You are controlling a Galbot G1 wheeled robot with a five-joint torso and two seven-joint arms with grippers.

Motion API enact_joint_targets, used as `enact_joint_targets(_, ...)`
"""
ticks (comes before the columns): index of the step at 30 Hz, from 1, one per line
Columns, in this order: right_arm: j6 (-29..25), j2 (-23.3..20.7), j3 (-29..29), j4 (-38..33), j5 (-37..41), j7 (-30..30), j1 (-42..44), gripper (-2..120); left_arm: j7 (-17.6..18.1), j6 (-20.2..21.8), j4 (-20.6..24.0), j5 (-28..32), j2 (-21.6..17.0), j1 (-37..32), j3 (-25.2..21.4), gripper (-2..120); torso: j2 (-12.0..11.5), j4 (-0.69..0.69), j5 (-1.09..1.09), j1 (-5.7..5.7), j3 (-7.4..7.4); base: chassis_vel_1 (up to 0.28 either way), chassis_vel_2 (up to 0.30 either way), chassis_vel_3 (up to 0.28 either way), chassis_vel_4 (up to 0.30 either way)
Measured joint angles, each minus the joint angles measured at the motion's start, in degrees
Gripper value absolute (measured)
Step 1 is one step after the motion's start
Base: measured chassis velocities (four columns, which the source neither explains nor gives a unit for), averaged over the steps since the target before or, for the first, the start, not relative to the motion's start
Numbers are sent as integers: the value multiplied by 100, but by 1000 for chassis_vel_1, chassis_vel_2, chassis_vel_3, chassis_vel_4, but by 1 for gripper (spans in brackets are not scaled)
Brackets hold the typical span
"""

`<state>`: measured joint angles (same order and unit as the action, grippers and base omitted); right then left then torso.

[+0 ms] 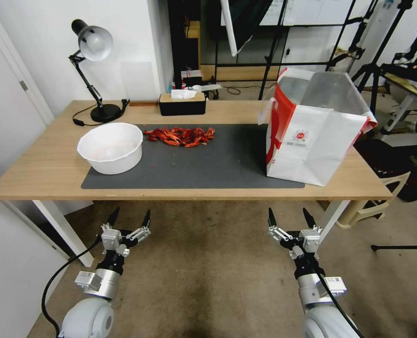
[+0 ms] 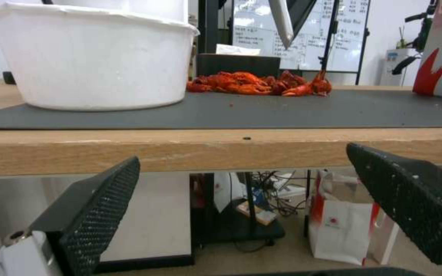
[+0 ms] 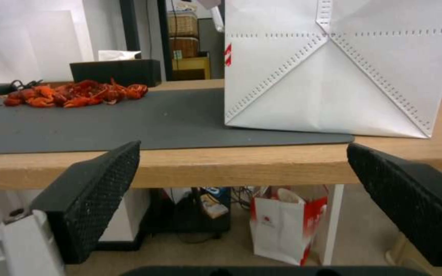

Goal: Close the takeout container lid, then place the container into the takeout bag.

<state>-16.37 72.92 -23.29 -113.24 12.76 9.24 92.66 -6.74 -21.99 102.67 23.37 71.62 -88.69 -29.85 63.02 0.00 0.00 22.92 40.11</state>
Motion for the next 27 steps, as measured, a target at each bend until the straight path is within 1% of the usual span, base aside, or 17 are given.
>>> enact_joint_targets(27, 25, -9, 0, -13, 21, -8, -11, 100, 0, 6, -1, 5, 0, -1, -1, 100, 0, 0, 0, 0, 0, 0, 0, 0, 0)
